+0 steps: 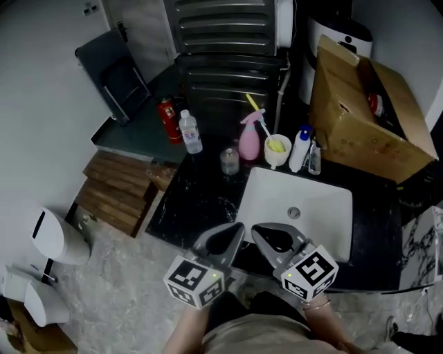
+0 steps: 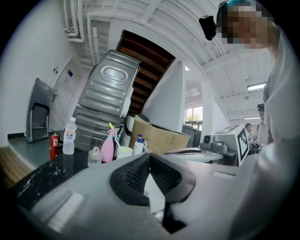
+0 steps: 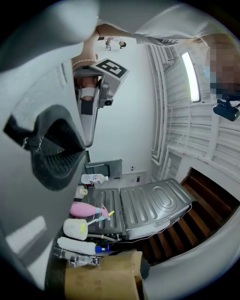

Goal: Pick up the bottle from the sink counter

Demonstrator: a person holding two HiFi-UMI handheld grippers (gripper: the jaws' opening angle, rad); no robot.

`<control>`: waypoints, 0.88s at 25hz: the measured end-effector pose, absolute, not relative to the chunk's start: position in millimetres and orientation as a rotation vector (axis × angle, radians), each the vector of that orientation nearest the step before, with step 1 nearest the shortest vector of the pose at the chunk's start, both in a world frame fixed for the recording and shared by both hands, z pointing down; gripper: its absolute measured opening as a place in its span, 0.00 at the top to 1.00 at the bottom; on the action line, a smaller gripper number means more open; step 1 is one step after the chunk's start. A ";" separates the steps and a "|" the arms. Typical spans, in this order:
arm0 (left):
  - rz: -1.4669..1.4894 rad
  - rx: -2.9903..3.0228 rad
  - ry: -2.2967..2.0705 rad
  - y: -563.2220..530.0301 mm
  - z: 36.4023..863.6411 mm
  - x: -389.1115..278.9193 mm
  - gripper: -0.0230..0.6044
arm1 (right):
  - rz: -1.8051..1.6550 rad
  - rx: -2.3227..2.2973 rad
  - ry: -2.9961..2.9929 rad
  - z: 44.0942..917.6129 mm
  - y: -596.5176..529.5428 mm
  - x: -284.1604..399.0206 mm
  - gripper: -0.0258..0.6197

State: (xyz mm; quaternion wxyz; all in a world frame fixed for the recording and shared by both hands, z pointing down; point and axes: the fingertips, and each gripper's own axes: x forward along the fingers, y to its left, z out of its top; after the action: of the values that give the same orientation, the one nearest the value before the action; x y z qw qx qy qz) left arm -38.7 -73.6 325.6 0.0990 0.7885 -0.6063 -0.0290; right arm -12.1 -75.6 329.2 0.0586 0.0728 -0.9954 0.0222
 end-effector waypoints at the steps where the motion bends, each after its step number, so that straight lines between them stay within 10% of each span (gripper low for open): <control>1: -0.073 2.332 -1.798 -77.2 325.5 -38.2 0.96 | 0.080 0.217 -3.021 329.2 -77.5 -11.4 0.96; 22: -0.024 2.341 -1.687 -142.8 343.4 -72.7 0.96 | 0.174 0.363 -2.963 348.6 -137.4 -29.5 0.96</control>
State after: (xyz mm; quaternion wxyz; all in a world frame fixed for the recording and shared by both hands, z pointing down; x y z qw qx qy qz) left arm -72.7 -142.8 343.4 0.1274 0.8047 -0.5798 -0.0084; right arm -29.5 -137.4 348.6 0.0759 0.1211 -0.9880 0.0579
